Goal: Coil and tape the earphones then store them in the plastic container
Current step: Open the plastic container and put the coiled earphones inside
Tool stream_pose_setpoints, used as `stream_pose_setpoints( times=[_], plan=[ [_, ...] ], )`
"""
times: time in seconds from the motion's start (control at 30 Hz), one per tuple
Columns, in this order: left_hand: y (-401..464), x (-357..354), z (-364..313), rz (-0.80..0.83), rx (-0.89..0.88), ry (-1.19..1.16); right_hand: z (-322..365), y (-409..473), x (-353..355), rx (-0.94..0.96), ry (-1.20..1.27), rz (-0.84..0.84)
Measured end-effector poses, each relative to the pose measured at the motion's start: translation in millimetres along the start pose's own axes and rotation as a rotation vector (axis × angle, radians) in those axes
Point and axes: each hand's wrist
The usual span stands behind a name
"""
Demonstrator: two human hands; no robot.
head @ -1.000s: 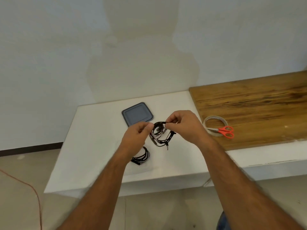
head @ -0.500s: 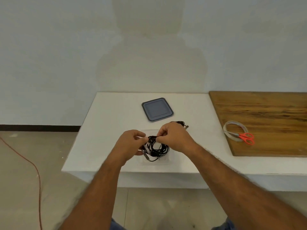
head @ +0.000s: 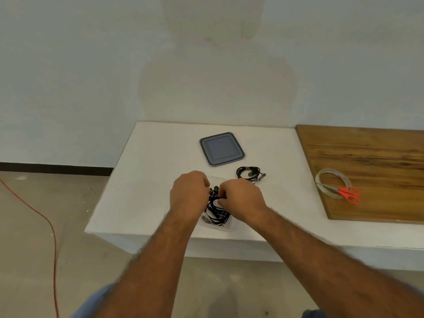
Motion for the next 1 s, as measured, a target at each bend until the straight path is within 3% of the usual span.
stream_pose_setpoints(
  times=[0.1,0.27,0.6,0.73,1.0],
  plan=[
    [2.9,7.8,3.5,-0.045,0.001,-0.026,1.3,-0.3,1.0,0.046,-0.096,0.011],
    [1.2,3.3,4.5,0.031,-0.015,-0.051,-3.0,0.3,5.7,0.072,-0.096,-0.009],
    [14.2,-16.3,-20.5,-0.022,-0.105,-0.145,-108.2,42.3,26.8,-0.375,0.186,-0.066],
    [22.4,-16.6,-16.8,-0.024,-0.097,-0.159,-113.2,59.6,10.8,-0.397,0.252,-0.002],
    [25.8,-10.0,2.1,-0.007,-0.059,-0.216,-96.8,64.4,-4.4,-0.386,0.135,0.041]
  ],
)
Point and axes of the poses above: each hand's wrist, its own y-axis towards the middle knuckle, its own x-axis out of the back of the hand, z = x × y, and after that the axes turned 10 degrees about -y, right-handed
